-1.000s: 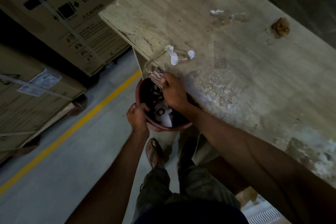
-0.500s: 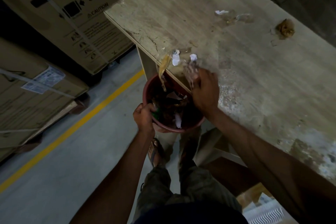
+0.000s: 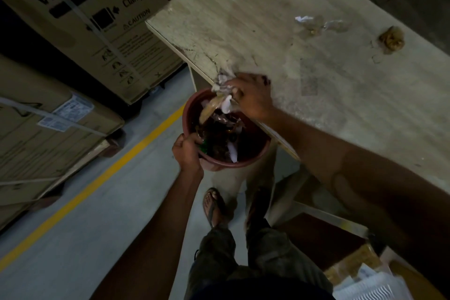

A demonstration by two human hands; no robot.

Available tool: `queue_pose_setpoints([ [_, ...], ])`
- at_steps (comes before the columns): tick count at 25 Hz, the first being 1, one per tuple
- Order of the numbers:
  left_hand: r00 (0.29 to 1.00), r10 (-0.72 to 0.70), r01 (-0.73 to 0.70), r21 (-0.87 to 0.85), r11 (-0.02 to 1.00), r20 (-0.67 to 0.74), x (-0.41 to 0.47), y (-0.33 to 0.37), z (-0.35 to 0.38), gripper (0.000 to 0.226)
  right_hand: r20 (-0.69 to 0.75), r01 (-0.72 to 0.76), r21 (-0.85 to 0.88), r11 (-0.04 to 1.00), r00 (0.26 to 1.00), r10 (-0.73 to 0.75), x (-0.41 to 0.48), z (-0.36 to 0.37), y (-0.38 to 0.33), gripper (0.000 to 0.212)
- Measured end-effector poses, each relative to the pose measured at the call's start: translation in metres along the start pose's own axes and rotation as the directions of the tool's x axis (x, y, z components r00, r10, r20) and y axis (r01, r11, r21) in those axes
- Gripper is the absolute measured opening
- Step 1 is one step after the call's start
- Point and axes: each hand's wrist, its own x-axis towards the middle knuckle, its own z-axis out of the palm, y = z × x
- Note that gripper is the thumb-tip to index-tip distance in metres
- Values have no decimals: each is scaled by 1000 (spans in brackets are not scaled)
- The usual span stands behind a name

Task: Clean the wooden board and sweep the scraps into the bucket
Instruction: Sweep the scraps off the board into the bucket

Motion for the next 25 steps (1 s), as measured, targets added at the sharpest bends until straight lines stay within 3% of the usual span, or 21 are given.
queue_pose_setpoints([
  [4, 999, 2, -4, 48, 999, 38, 1, -4, -2, 25, -2, 163, 145, 976, 986, -164, -47, 7, -14, 51],
  [7, 999, -27, 25, 65, 998, 35, 1, -12, 1, 26, -245, 89, 246, 965, 969, -27, -21, -26, 15, 38],
  [9, 998, -41, 38, 70, 997, 42, 3, -16, 3, 27, -354, -23, 172, 985, 932, 84, 15, -49, 55, 52],
  [12, 998, -37, 33, 77, 996, 53, 7, -25, 5, 31, -213, -84, 38, 996, 973, 90, 73, -57, 110, 45],
  [15, 998, -42, 39, 51, 998, 54, 9, -28, 5, 32, -32, -179, 10, 984, 983, 179, 88, -35, 111, 46],
  [17, 997, -60, 58, 41, 997, 51, 7, -29, 3, 36, -49, -129, 15, 992, 990, 130, 59, -18, 85, 52],
  [21, 997, -61, 58, 55, 997, 47, -4, -28, 1, 30, -20, 95, 21, 995, 995, -95, -46, 18, 16, 43],
  [22, 997, -63, 60, 63, 996, 52, -7, -27, 1, 30, -31, 142, 7, 990, 989, -141, -66, 27, 7, 49],
  [24, 996, -66, 62, 66, 996, 61, -10, -25, 4, 33, -104, 144, 69, 987, 985, -137, -80, 31, 5, 56],
  [25, 995, -66, 61, 63, 996, 72, -11, -24, 4, 35, -152, 87, 154, 984, 986, -64, -81, 27, 8, 52],
])
